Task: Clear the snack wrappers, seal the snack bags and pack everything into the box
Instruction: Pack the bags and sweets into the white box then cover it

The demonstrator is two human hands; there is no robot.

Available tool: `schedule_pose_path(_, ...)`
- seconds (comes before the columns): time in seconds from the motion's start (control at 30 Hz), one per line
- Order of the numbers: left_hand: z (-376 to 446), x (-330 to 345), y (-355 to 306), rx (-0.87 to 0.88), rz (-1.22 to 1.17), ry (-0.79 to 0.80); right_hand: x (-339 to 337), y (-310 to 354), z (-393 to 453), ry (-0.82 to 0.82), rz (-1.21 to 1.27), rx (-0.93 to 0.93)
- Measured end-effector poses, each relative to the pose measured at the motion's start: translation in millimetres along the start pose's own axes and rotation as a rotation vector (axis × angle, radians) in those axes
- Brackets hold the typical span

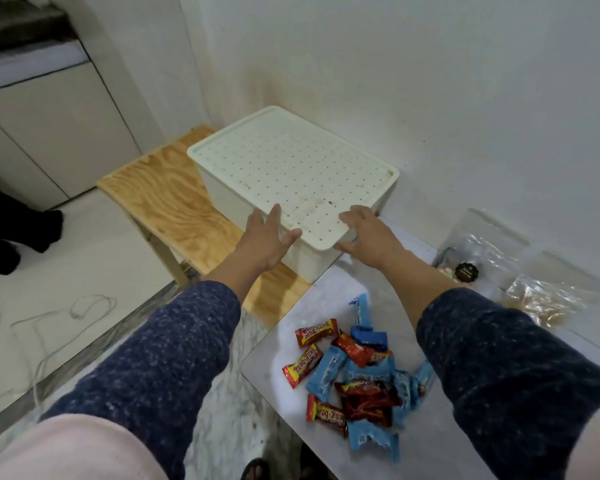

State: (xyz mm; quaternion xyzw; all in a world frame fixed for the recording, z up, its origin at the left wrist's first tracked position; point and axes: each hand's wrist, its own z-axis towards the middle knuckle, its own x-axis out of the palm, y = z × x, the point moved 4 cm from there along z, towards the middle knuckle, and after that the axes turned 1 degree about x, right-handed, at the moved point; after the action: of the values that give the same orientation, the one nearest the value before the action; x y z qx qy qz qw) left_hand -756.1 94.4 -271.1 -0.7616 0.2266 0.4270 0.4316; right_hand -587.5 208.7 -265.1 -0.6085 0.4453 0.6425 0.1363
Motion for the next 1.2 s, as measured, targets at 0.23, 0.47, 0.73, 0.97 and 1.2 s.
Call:
schedule_pose_path(0.23,-3.7,-7.3,-9.8,0.072,-0.136,-0.245,-23.4,2.4,1.7,-0.072,-0.016,-0.029)
schedule_pose_path(0.47,12.8,-36.4,-18.2,-0.053,-0.433,-0.335,-44.6,20.4,4.5,-0.197,0.066,-0.034)
schedule_pose_path(0.73,35.5,-57.9,-2.9,-0.183,-0.641,-0.294,-30.7,24.8,15.4,-0.214,0.185,-0.007)
schedule_pose_path(0.97,28.0,-79.7,-8.0,-0.063,-0.627,-0.401,-30.8,37.5,12.3,-0.329,0.224,-0.063)
schedule_pose_path(1.2,16.9,-132.6,28.7,0.009,-0.592,-0.482,-34.7,99.9,18.5,-0.233,0.201,-0.090)
